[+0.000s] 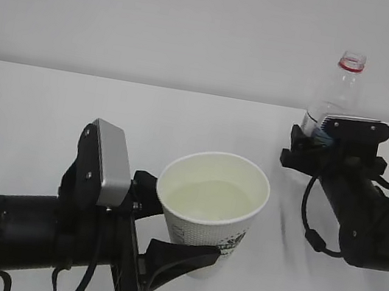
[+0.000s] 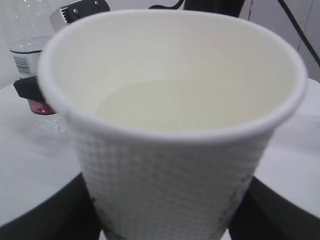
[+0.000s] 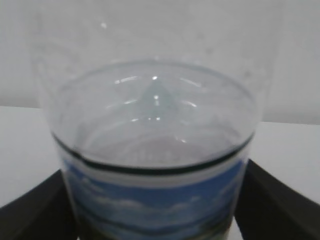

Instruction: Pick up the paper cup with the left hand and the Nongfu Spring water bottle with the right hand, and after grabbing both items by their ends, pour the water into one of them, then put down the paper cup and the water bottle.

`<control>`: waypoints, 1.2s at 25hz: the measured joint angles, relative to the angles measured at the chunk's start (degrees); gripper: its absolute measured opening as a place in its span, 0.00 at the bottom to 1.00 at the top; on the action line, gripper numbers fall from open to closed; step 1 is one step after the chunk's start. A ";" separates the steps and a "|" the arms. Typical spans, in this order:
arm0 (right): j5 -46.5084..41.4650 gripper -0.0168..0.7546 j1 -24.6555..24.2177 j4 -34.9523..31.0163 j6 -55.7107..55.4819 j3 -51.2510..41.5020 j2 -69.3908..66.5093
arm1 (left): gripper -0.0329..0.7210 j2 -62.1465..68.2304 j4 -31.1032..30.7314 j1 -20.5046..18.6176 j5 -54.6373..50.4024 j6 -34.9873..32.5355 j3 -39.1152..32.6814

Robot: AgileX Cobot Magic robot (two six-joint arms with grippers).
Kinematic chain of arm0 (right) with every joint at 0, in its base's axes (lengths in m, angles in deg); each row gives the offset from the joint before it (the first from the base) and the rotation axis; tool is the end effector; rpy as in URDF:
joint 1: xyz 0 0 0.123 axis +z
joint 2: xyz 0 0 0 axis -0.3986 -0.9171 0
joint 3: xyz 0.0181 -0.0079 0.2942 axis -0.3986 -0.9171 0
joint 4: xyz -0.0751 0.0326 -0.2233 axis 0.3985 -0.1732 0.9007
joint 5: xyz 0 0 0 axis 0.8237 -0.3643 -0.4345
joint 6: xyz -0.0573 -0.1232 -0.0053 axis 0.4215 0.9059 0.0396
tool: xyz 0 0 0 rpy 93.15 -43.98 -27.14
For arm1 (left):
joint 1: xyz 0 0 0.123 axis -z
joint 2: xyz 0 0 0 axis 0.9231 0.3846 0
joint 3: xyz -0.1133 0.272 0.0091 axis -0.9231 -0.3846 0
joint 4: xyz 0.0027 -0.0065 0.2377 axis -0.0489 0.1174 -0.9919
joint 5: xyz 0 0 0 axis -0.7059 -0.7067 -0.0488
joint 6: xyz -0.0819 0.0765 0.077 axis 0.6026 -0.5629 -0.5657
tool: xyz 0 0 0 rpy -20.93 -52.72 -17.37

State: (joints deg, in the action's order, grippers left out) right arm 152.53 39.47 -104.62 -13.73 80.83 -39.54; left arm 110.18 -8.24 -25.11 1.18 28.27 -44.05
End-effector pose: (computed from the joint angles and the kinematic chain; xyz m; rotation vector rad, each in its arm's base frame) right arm 0.4111 0.0846 0.0924 -0.0711 1.7393 -0.0028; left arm 0.1990 -0.2650 0.1546 1.0535 1.5080 -0.8810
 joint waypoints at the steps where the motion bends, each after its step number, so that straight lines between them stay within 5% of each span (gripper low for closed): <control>1: 0.00 0.84 0.00 0.00 0.00 -0.45 0.46 | 0.70 0.00 0.00 0.00 0.00 0.00 0.00; 30: 0.02 0.84 0.00 5.18 -2.75 -16.80 14.89 | 0.70 0.00 0.07 0.00 0.00 0.00 0.00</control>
State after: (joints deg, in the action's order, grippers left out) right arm 152.56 39.47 -99.44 -16.48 64.04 -24.65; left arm 110.18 -8.17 -25.11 1.18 28.27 -44.05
